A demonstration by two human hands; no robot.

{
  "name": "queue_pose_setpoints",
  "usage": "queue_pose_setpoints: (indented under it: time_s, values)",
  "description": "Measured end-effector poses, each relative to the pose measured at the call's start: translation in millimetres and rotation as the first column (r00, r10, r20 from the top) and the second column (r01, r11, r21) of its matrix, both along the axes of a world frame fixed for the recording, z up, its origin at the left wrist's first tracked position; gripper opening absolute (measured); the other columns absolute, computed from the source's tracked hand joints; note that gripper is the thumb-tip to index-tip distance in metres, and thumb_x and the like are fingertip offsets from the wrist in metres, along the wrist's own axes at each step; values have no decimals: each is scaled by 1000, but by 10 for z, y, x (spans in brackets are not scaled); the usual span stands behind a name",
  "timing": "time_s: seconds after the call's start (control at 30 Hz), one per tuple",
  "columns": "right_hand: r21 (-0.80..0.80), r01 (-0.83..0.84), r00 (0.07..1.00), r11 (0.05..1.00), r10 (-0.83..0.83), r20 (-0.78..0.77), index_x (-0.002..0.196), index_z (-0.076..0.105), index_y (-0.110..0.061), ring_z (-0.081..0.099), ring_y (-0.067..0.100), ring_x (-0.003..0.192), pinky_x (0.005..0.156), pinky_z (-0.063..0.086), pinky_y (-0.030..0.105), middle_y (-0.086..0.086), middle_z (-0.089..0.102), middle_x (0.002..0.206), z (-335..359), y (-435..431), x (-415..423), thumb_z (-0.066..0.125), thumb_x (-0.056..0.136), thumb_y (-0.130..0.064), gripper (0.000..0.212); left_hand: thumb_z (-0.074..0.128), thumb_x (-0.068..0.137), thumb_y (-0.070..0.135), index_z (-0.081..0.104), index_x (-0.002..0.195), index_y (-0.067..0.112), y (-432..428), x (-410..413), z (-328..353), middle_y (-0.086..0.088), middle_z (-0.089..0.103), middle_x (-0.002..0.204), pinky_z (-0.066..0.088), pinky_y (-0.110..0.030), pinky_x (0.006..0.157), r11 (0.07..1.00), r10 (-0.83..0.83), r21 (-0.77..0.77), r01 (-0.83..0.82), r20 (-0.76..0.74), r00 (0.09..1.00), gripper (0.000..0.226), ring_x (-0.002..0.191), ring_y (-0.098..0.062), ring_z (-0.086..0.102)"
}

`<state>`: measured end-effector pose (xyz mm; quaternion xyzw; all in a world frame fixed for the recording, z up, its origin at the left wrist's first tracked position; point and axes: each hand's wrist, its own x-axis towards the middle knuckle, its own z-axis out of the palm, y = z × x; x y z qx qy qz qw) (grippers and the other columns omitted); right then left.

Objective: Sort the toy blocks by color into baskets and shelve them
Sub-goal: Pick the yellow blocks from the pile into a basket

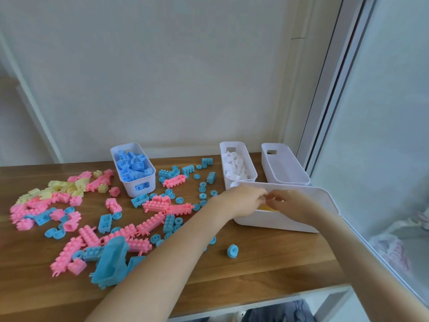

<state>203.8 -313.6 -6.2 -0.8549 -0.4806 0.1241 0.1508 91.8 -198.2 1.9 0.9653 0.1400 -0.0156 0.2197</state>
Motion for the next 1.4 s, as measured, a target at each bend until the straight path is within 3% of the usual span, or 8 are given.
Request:
queue_pose_setpoints:
  time_s: [0.17,0.43,0.6,0.77,0.87,0.97,1.13,1.4]
  values:
    - [185,2,995,983,-20,97,107,63,-13,54,15,86,72,35,21,5,65,106,-20,71,-22,47,96,-21,21,42,101,23,47,136,24,93,-283,112,1,48,140,43,-27,91,995,35,89,-52,190,981,36,122,-15,49]
    - [325,-307,951,895,277,136,122,55,-25,44,2,88,78,35,13,-12,51,106,167,524,-767,53,95,-23,27,39,101,17,55,128,29,569,-1362,97,13,52,132,30,-11,96,949,225,95,-301,468,855,33,121,0,43]
    - [381,-475,875,793,470,112,128,52,-20,46,2,89,73,37,6,-7,53,109,165,952,-1341,53,95,-17,34,46,97,11,63,113,18,969,-2176,-38,10,57,109,38,-18,81,809,451,26,-588,614,648,23,100,-4,49]
    - [385,-599,777,702,626,69,128,52,-18,46,3,86,72,36,5,-2,55,112,40,1421,-1880,53,94,-19,34,46,92,2,68,93,13,1248,-2949,-252,3,64,97,39,-26,88,525,576,1,-851,735,357,24,101,-15,54]
    - [395,-632,736,667,677,34,127,51,-17,50,8,87,77,42,14,0,55,112,-12,1657,-2141,53,93,-15,34,48,89,0,66,98,9,1409,-3232,-390,-5,66,102,39,-30,87,393,632,13,-920,723,280,22,103,-24,55]
    - [383,-646,716,661,698,2,134,43,-20,49,3,83,71,37,8,-2,51,113,-36,1876,-2354,50,95,-19,39,50,87,-1,64,101,7,1562,-3439,-591,-9,65,102,41,-38,89,273,676,15,-962,708,203,22,100,-28,54]
    - [364,-557,779,747,622,-83,139,34,-23,53,12,108,87,45,23,0,51,130,-134,2328,-2544,50,95,-19,47,53,82,2,62,103,11,1753,-3552,-692,-8,61,107,34,-42,94,110,745,-37,-993,665,58,25,106,-28,49]
    - [319,-438,890,840,455,23,139,38,-13,41,24,129,105,36,36,8,42,142,-266,3080,-2588,44,94,-10,45,54,87,11,52,128,16,2202,-3692,-706,-11,49,132,38,-40,102,118,849,-104,-988,526,46,41,123,-27,43]
